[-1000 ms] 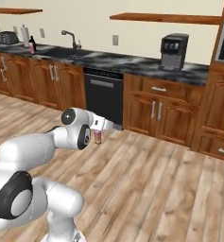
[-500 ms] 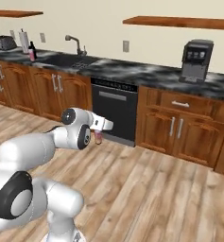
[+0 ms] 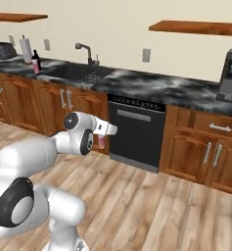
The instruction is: Place the large bottle from the dining counter next to the other large bottle outside the sink, and place the small bottle from the dining counter next to the other small bottle inside the sink.
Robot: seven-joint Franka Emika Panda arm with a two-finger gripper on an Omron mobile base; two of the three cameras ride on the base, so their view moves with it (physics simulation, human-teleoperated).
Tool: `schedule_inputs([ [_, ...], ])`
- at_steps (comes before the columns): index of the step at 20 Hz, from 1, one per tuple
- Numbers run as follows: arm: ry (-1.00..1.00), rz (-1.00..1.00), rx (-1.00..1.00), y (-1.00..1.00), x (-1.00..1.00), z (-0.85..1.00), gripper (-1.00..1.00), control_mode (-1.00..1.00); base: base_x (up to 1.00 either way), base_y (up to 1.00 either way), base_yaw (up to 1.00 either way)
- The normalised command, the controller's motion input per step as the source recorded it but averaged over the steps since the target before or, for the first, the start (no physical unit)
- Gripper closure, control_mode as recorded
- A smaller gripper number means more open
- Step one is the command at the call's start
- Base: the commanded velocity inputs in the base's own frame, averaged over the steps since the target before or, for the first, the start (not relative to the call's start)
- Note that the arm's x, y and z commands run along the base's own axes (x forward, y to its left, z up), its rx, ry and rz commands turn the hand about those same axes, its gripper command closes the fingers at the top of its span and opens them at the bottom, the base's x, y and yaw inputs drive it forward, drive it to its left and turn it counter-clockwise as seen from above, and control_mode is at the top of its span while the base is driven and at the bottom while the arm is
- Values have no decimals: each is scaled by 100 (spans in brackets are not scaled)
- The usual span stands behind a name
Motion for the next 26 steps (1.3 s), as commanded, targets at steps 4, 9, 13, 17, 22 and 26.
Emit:
schedule_inputs([
  [4, 0, 0, 0, 0, 0, 0, 100, 100, 83, 77, -6],
  [9, 0, 0, 0, 0, 0, 0, 100, 100, 80, 82, -7],
  [13, 0, 0, 0, 0, 0, 0, 100, 100, 70, 81, -8],
  [17, 0, 0, 0, 0, 0, 0, 100, 100, 69, 72, -8],
  [22, 0, 0, 0, 0, 0, 0, 100, 100, 72, 66, -8],
  [26, 0, 0, 0, 0, 0, 0, 100, 100, 75, 67, -7],
])
